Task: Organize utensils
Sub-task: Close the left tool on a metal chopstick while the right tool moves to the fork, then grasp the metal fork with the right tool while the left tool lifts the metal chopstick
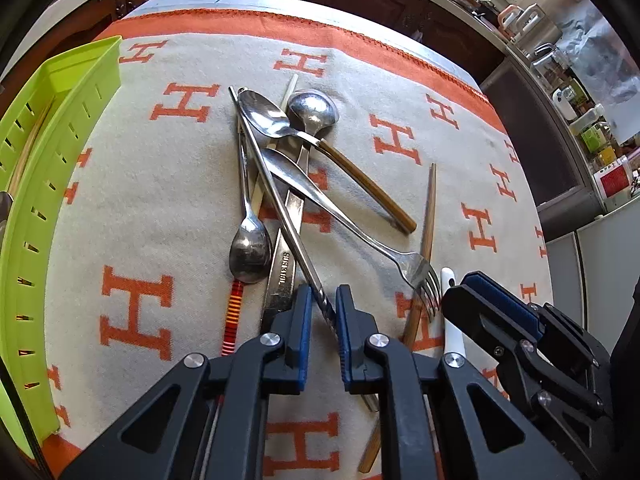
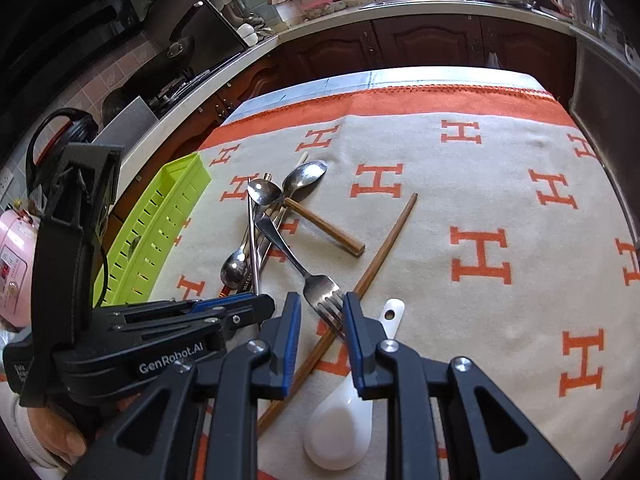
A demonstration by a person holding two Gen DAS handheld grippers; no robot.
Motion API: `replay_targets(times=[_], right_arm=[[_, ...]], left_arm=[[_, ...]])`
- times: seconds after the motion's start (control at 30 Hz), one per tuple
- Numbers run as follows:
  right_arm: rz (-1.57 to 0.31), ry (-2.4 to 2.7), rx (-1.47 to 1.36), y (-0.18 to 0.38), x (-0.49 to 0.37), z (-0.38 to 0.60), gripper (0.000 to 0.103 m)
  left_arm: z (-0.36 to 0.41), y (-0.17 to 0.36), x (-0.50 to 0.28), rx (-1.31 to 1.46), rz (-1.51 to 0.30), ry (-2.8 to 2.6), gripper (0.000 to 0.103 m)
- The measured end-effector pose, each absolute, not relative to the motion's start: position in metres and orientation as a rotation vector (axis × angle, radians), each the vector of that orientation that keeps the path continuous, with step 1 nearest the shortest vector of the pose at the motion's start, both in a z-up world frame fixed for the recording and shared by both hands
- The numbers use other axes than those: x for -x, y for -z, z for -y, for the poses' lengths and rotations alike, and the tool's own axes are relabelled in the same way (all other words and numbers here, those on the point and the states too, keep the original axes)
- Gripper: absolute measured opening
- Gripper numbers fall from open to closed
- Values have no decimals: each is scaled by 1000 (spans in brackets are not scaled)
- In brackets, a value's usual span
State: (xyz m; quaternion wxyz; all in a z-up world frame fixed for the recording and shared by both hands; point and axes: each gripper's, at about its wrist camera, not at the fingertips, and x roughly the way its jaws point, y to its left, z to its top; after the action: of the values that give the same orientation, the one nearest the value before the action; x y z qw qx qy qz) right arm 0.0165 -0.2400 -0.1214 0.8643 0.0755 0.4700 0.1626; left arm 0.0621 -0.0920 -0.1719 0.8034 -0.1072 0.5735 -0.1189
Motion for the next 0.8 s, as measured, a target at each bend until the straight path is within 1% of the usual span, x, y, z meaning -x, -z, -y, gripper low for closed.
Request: replay_targets(times=[0.3, 0.63, 0.67, 0.73, 0.77, 0.8], right_arm=[[-925, -376, 99, 120, -12, 211, 35], [-890, -341, 395, 140, -11, 175, 35], [-892, -336, 413, 142, -11, 173, 35], [-873, -315, 437, 144, -11, 173, 24], [-876, -318, 428, 144, -12, 173, 23], [-878, -321, 407, 143, -13, 176, 20]], left_arm=[[68, 169, -55, 229, -1225, 253, 5], [67, 173, -58, 238, -1241, 237, 7], [67, 173, -59, 240, -1240, 237, 6], [68, 173, -59, 227, -1230, 244, 6], [68, 173, -58, 224, -1227, 248, 5], [67, 172, -58, 224, -1226, 250, 5]])
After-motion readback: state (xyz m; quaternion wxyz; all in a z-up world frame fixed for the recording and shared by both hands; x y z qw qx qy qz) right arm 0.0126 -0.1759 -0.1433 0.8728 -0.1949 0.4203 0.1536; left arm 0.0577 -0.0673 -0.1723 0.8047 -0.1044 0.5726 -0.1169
